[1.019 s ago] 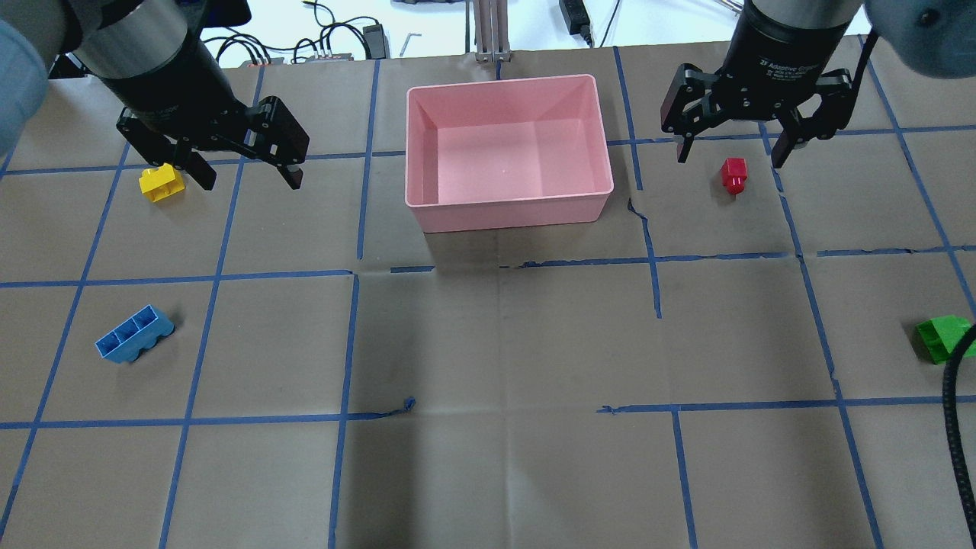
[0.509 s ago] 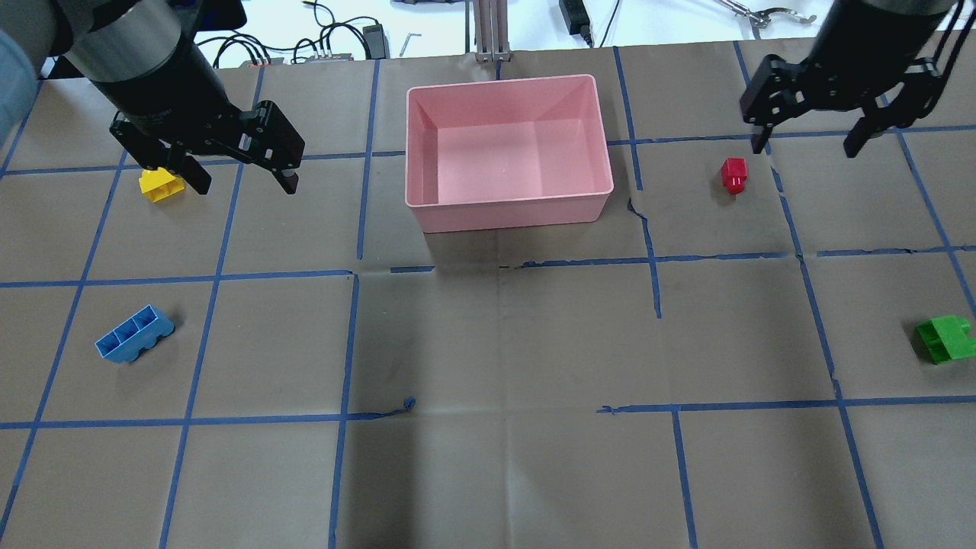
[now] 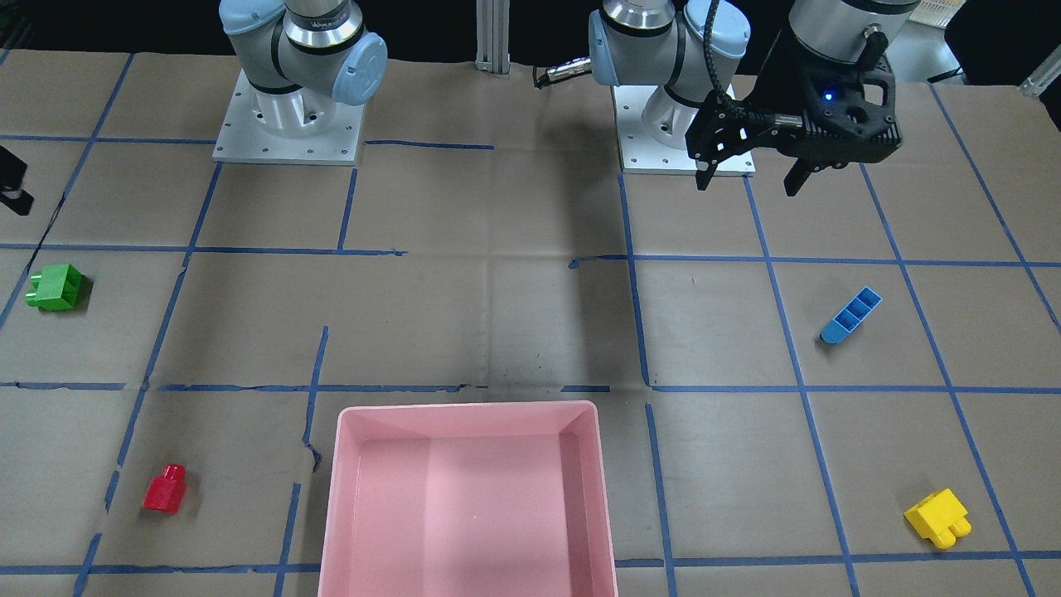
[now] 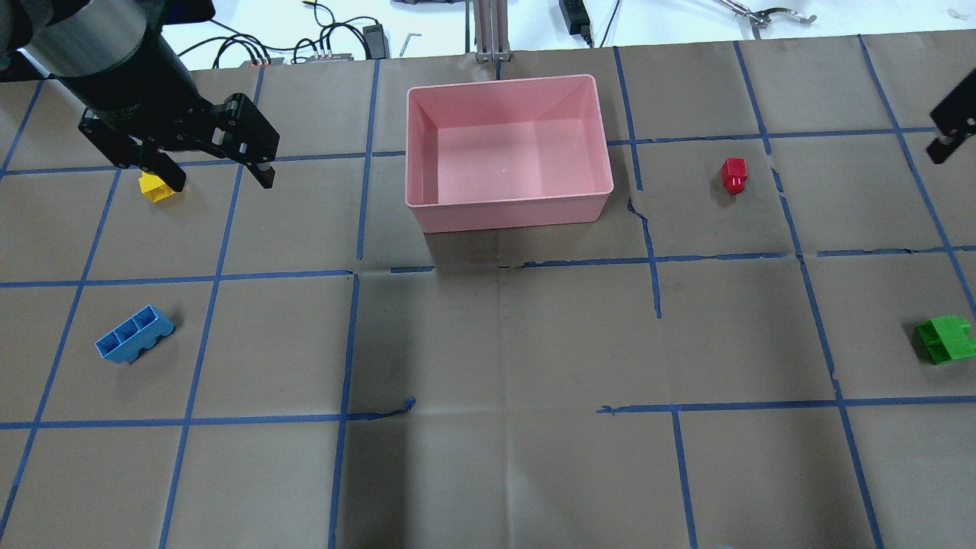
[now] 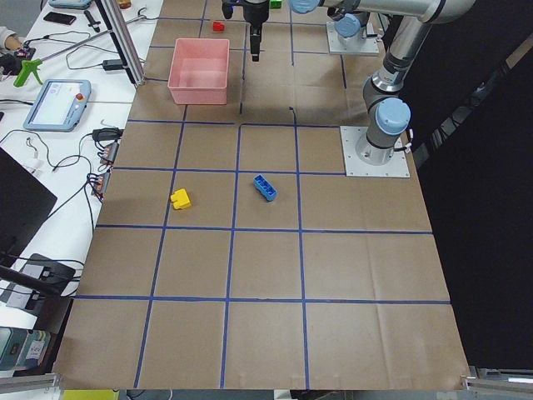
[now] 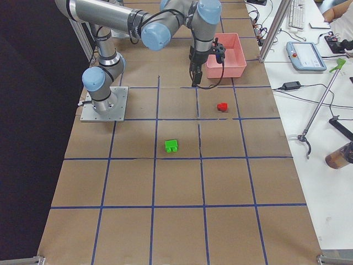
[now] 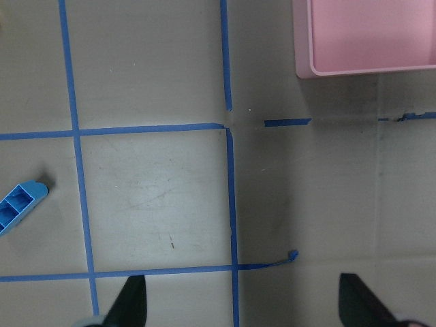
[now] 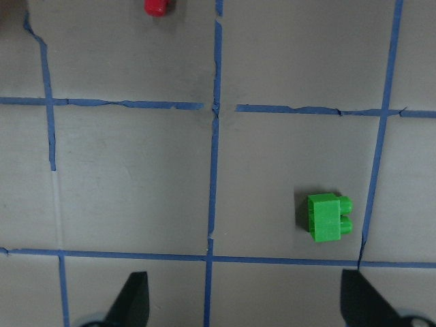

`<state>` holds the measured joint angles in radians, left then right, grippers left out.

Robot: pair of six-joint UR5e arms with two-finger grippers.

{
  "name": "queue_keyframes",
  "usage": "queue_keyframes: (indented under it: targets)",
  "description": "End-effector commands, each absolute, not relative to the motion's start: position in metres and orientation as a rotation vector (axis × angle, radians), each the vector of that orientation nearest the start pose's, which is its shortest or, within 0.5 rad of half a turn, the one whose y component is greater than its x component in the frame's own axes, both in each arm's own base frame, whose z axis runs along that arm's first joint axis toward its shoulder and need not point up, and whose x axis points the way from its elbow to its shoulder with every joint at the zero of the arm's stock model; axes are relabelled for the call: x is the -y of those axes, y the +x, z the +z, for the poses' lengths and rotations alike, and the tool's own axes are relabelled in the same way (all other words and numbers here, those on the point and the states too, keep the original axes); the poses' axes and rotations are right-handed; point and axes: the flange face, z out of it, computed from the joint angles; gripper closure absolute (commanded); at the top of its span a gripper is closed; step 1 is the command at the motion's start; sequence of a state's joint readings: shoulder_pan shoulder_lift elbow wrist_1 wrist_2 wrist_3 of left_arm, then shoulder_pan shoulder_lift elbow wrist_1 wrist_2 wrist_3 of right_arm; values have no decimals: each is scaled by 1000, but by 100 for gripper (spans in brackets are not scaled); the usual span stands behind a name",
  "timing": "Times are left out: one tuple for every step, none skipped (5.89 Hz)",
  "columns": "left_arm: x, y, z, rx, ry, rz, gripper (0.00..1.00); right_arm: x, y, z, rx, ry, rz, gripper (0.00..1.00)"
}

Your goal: Put all blocks into box

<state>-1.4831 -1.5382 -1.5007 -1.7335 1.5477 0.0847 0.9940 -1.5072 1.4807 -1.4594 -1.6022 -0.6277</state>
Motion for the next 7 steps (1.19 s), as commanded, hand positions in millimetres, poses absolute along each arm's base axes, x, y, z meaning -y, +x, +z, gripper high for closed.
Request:
queue_keyframes:
  targets:
    - [466, -46, 500, -3169, -189, 427, 1, 450, -271, 463, -3088, -165, 134, 0]
    - [466, -32, 493, -3162, -242, 465, 1, 428, -304, 445, -3094, -178, 127, 0]
    - [462, -7, 469, -3150, -317, 549, 1, 408, -323, 422, -3103, -149, 147, 0]
    - [459, 26, 428, -3040, -321, 681, 1, 407, -325, 398, -3135, -147, 135, 0]
    - [468, 50, 392, -3075, -190, 604, 8, 401, -317, 364, -3121, -126, 151, 0]
    - [466, 68, 366, -3093, -121, 646, 9, 394, -305, 327, -3143, -94, 124, 0]
    - [460, 94, 358, -3143, 82, 638, 15, 389, -291, 293, -3178, -95, 70, 0]
